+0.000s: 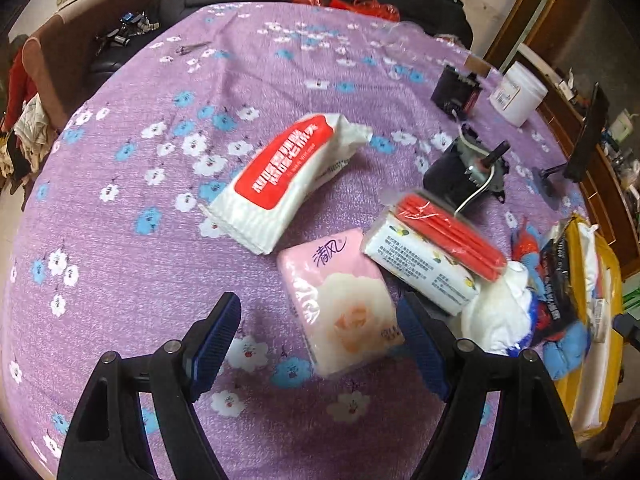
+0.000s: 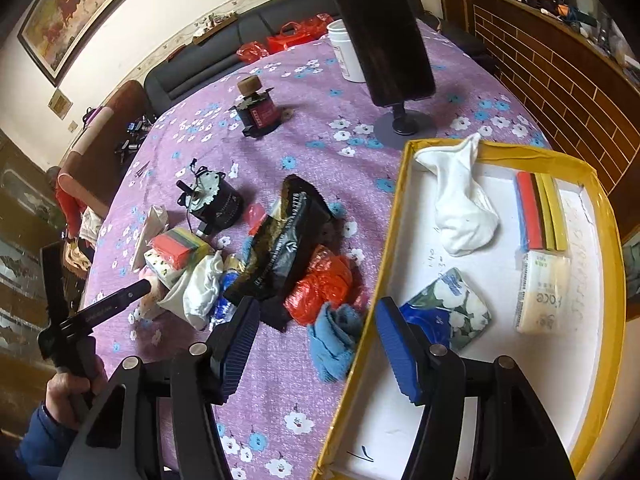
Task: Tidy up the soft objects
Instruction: 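Withdraw both grippers and move the left gripper to the pink rose tissue pack, then grasp the pink rose tissue pack with the left gripper while the right grasps the black foil packet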
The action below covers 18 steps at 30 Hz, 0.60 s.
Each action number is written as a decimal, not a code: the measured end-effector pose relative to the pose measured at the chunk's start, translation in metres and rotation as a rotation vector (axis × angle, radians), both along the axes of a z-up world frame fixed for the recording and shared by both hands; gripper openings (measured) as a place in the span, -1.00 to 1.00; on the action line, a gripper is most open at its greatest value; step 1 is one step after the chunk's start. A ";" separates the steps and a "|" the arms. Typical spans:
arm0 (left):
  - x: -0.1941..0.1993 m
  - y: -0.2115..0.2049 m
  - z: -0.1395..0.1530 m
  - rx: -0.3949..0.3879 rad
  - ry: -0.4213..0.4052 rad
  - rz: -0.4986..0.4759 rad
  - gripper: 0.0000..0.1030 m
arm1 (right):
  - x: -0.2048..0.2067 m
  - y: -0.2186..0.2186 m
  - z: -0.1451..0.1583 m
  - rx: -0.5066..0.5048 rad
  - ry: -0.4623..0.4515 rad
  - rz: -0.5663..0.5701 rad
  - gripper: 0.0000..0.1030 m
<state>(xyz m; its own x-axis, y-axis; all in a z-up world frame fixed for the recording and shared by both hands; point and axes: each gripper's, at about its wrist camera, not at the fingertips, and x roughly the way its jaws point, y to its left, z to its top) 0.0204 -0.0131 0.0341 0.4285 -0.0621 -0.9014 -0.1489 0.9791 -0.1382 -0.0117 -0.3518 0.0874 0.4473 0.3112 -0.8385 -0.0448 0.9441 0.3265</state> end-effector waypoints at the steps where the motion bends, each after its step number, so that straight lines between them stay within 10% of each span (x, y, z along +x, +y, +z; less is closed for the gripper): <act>1: 0.005 -0.003 -0.003 0.010 0.016 -0.002 0.54 | -0.001 -0.002 0.000 0.000 0.001 -0.005 0.27; 8: 0.023 -0.012 -0.021 0.069 0.034 -0.018 0.61 | -0.004 -0.004 0.000 -0.006 -0.002 -0.004 0.27; 12: 0.015 -0.010 -0.020 0.072 0.007 -0.045 0.18 | -0.001 0.004 -0.001 -0.011 -0.001 0.024 0.28; 18: -0.017 -0.003 -0.017 0.113 -0.002 -0.074 0.12 | 0.016 0.023 -0.009 -0.013 0.025 0.064 0.41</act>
